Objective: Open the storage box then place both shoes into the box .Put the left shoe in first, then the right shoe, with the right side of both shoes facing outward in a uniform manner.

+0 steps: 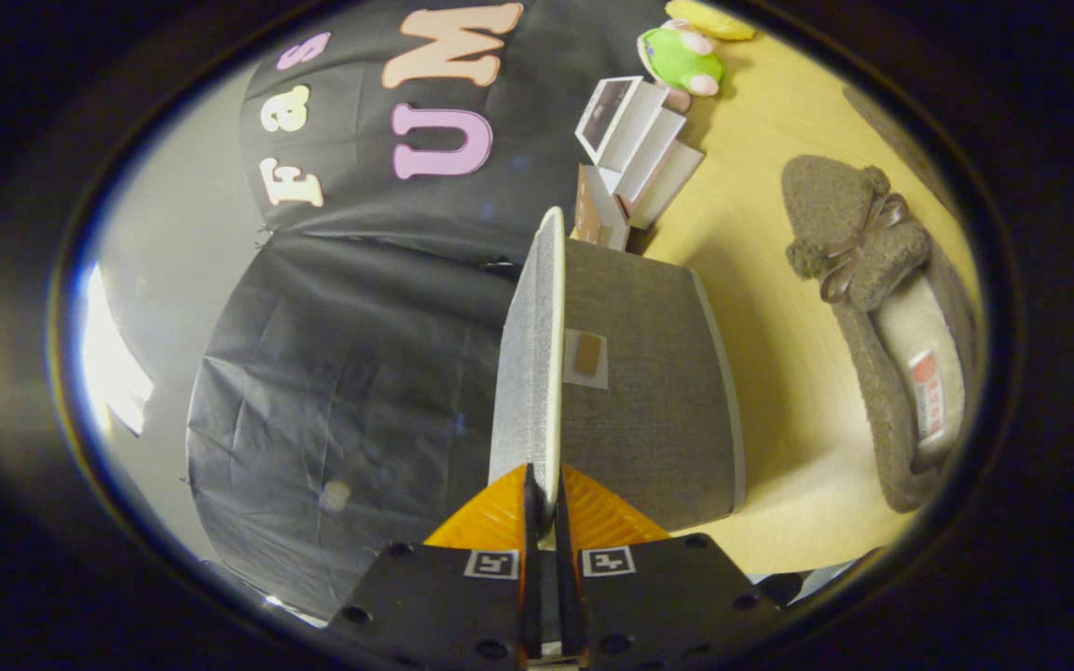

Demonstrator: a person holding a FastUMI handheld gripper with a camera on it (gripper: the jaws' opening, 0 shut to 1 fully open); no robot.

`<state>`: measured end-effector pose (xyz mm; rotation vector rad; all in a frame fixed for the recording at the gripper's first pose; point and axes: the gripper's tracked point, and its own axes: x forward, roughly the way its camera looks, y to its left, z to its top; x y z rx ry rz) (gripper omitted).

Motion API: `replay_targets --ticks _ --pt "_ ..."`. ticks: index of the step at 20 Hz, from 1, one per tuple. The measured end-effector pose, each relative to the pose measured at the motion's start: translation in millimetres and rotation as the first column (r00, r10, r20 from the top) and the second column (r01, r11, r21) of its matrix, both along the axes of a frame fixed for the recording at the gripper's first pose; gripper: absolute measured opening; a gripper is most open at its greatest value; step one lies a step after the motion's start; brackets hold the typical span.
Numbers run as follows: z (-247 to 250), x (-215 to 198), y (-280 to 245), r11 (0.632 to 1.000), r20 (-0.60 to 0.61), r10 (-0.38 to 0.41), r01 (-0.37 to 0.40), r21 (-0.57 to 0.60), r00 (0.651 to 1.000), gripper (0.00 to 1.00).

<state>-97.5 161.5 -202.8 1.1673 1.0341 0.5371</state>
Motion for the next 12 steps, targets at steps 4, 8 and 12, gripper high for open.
replay_targets --ticks 4,8,12 --pt "23.0 3.1 47.0 0.999 0.039 0.026 -0.028 0.035 0.999 0.03" --pt "57.1 16.0 61.0 0.998 0.07 0.044 -0.047 0.042 0.997 0.04" --pt "93.5 19.4 89.3 0.997 0.144 0.067 -0.072 0.029 0.987 0.04"
